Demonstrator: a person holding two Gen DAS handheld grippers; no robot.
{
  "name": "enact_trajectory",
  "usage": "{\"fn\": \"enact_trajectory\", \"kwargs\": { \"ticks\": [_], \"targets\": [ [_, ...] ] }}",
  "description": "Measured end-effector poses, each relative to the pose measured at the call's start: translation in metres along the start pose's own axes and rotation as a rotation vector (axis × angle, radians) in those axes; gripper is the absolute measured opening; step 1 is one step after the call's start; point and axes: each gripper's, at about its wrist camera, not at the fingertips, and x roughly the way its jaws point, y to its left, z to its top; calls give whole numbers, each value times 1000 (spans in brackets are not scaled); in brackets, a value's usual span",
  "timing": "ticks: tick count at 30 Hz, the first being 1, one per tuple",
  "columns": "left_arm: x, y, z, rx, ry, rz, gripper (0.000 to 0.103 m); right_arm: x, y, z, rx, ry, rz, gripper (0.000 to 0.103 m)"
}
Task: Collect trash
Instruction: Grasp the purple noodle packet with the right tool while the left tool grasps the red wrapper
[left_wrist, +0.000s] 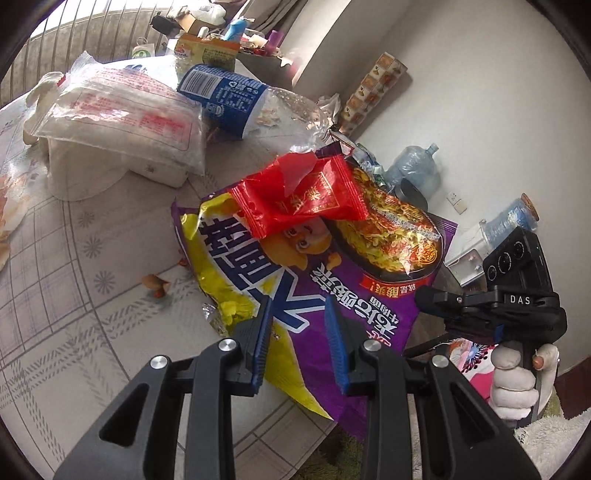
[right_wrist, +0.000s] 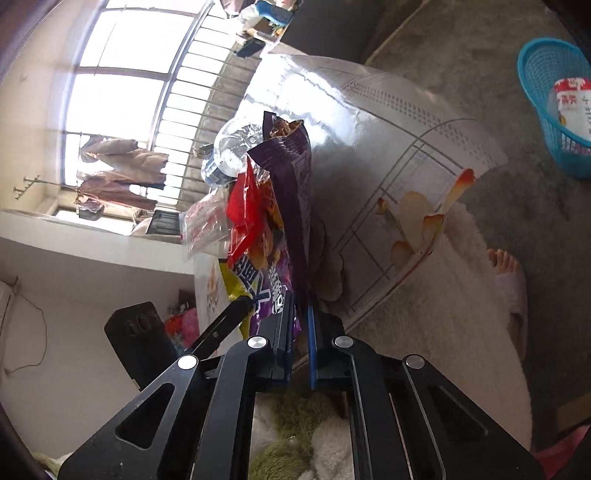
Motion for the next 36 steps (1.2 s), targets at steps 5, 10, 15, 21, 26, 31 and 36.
{"fn": "enact_trajectory", "kwargs": {
  "ticks": [5,10,15,21,26,31,36],
  "targets": [
    [12,-16,-3,35,59,-45,28,-18,-8,5,5,-67,13,5],
    [25,-37,-4,92,96,-73,28,-20,-14,5,7,-91,-2,6],
    [25,-56,-1,147,97,-91,28,-26,-12,7,-78,-109,-90,1],
    [8,-62,16,206,-1,-72,35,-27,-14,8,-145,-94,-150,1],
    [16,-70,34,293,-60,65,54,-29,-18,10,-151,-85,-153,1],
    [43,-80,41,449,-64,220,55,-31,-19,11,-153,-85,-151,1],
    [68,-77,42,536,-48,318,55,-34,-23,12,-146,-84,-142,1]
  ]
}}
